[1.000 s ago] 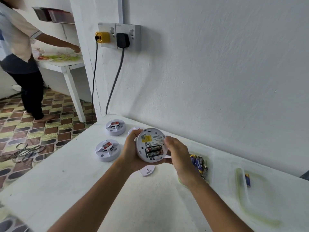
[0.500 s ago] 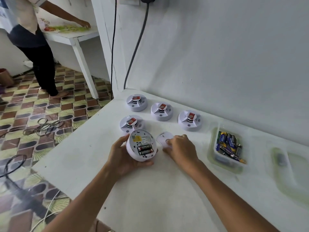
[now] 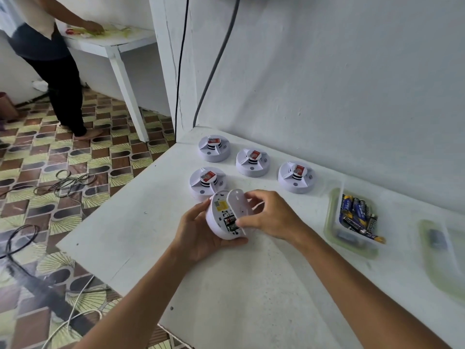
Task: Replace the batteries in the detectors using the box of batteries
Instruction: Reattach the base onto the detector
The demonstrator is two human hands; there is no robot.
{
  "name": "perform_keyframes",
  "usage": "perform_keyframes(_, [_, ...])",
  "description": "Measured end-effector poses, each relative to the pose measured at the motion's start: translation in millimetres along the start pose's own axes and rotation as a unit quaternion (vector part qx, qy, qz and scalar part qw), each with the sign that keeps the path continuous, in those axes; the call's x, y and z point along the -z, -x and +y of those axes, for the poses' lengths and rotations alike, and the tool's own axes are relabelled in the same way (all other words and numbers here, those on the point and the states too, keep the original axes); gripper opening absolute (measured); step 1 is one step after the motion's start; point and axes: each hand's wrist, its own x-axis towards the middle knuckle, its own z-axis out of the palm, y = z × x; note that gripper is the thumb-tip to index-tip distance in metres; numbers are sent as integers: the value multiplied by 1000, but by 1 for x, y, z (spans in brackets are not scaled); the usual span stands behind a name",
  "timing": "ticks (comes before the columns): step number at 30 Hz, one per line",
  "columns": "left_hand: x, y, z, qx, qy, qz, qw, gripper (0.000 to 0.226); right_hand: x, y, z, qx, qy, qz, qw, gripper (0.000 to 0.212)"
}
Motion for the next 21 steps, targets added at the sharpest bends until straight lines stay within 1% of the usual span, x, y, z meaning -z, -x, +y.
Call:
perform_keyframes(2, [0,0,-1,3,-3,2,1000,48,-6,-2,-6,18,8,-9,1000,48])
perform_keyframes(3, [0,1,-1,5,-1,8,1000,45,-8,-4,-9,25,13,-11,1000,46])
perform_keyframes(8, [-1,1,-1,-3,-1,6,1000,44,-8,-13,-14,22,49,-26,998,43])
perform_keyframes(10, [-1,2,-1,-3,-6,12,1000,43,-5,-15,-17,17,72,-35,997,48])
perform_keyframes(13, [5,1,-3,-11,-16,-13,1000,45,-4,-16,-22,16,102,-42,994,54])
perform_keyframes(14, [6,0,-3,-11,-14,-15,1000,47,-4,-17,-23,22,117,-45,992,53])
perform_keyframes(16, [7,-1,-3,-12,-5,0,1000,40,-4,-18,-26,31,143,-52,988,51])
perform_keyframes(21, [9,-1,-3,-11,8,13,1000,43,-2,-20,-30,42,185,-85,978,42])
